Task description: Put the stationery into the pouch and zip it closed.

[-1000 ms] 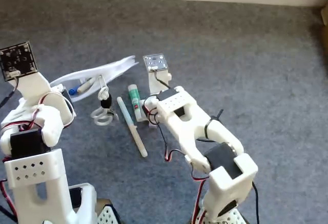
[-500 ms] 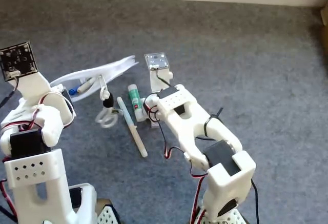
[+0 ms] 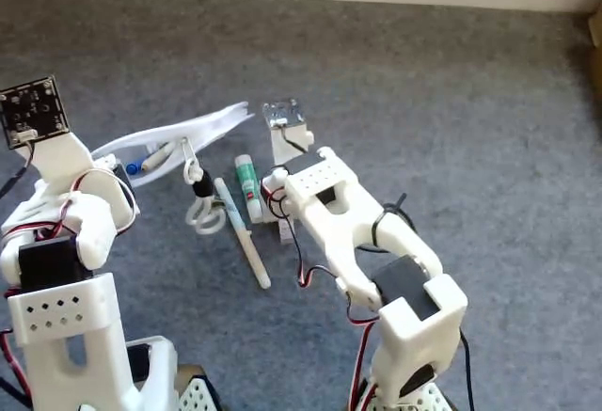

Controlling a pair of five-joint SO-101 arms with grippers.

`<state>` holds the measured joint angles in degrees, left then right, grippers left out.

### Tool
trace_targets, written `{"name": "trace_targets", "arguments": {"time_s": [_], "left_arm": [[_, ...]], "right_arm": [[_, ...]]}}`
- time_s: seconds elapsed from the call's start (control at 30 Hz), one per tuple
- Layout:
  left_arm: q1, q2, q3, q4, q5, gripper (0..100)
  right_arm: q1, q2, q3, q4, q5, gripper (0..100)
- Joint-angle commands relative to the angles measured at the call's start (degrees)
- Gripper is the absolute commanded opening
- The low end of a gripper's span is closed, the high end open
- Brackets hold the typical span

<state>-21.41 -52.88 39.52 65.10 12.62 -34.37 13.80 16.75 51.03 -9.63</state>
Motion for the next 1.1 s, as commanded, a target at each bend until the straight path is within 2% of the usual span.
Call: {"name": "trace_targets", "arguments": {"time_s": [0.0, 0.2, 0.47, 0.8, 0.97, 1.07], "left_arm": [[-1.01, 0.92, 0.40, -1.14, 0.35, 1], [-1.01, 0.92, 0.40, -1.23, 0.35, 1], [-1.01, 0.92, 0.40, -1.23, 0.35, 1], [-1.01, 0.92, 0.40, -1.23, 0.26, 1], [-1.01, 0.92, 0.40, -1.23, 0.26, 1], [-1.01, 0.92, 0.40, -1.23, 0.18, 1]], "right_arm": [[-0.13, -0.48, -3.38, 1.19, 2.73, 0.5], [-0.13, -0.48, -3.65, 5.49, 2.81, 0.5], [-0.04, -0.40, -3.65, 6.02, 2.99, 0.5], [-0.31, -0.40, -3.65, 9.10, 9.49, 0.7], [-0.31, -0.31, -3.65, 9.19, 10.29, 0.8], [-0.40, -0.31, -3.56, 9.19, 10.20, 5.1]]}}
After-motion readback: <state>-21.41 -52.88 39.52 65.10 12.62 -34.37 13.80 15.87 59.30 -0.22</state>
